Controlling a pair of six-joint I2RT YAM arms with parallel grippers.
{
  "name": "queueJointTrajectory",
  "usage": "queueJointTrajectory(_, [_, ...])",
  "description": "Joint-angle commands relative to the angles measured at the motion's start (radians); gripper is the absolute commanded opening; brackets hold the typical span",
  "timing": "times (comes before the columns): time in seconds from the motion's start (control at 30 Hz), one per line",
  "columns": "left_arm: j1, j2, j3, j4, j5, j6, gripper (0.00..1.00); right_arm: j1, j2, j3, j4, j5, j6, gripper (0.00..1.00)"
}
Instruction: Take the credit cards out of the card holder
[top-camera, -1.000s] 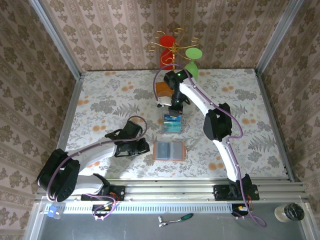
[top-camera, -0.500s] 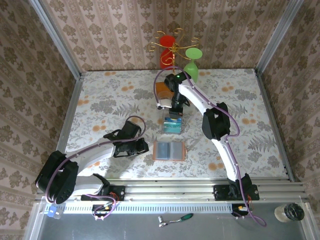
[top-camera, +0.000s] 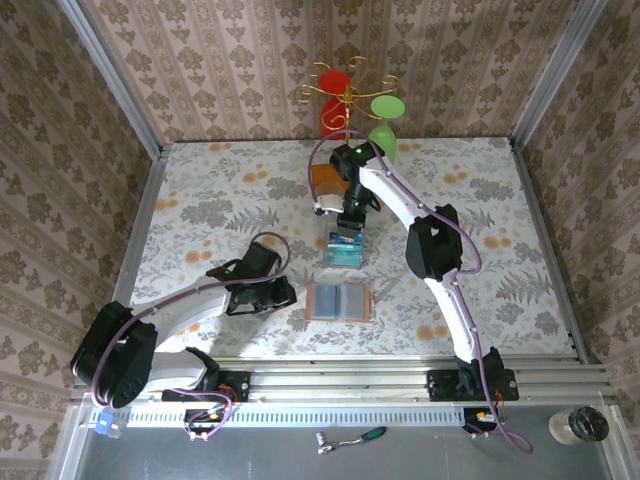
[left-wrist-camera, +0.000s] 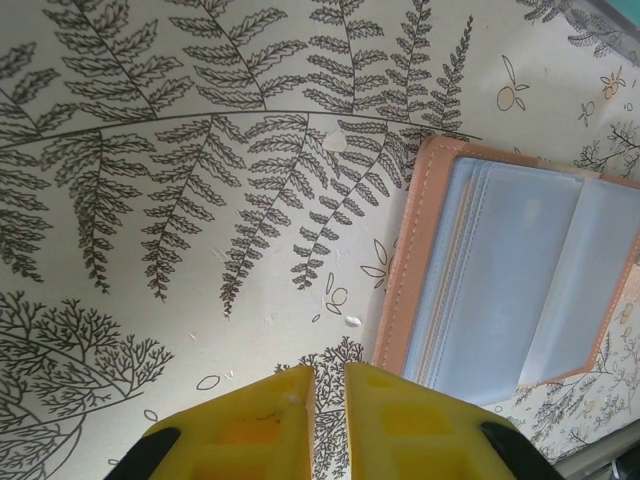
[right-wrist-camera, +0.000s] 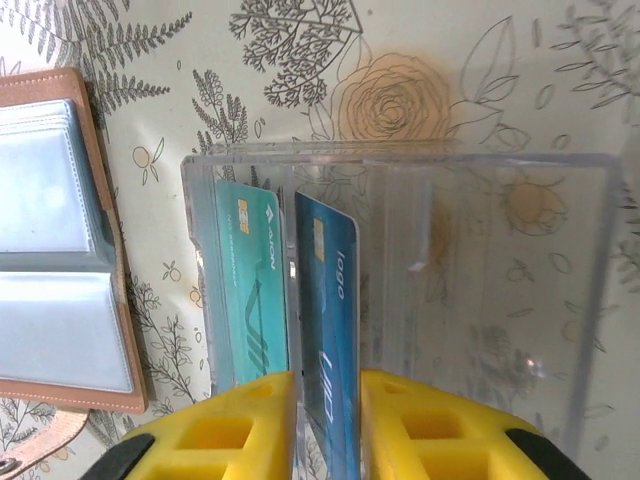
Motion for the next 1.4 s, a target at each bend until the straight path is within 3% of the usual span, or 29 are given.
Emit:
queueJointTrajectory(0.0, [0.006, 0.002, 0.01, -0.021, 0.013, 0.02, 0.16, -0.008, -0.128, -0.033, 0.022, -0.017, 0.043, 0.24])
queueJointTrajectory(0.33, [0.007, 0.04, 0.035, 0.0, 0.041, 0.041, 0.16, 0.008, -0.426, -0.441, 0.334, -0.029, 0.261, 0.24])
queueJointTrajectory(0.73, [-0.025, 0.103, 0.066, 0.056, 0.061, 0.039, 0.12, 0.1, -0.751, -1.009, 0.759, -0.042, 0.822, 0.23])
queueJointTrajectory(1.07, [-0.076, 0.188, 0.096, 0.113, 0.07, 0.026, 0.1, 0.151, -0.867, -1.261, 0.95, -0.003, 1.304, 0.22])
queueJointTrajectory(1.37, [-0.102, 0.246, 0.15, 0.03, 0.015, 0.062, 0.08, 0.205, -0.921, -1.391, 1.051, 0.018, 1.524, 0.22])
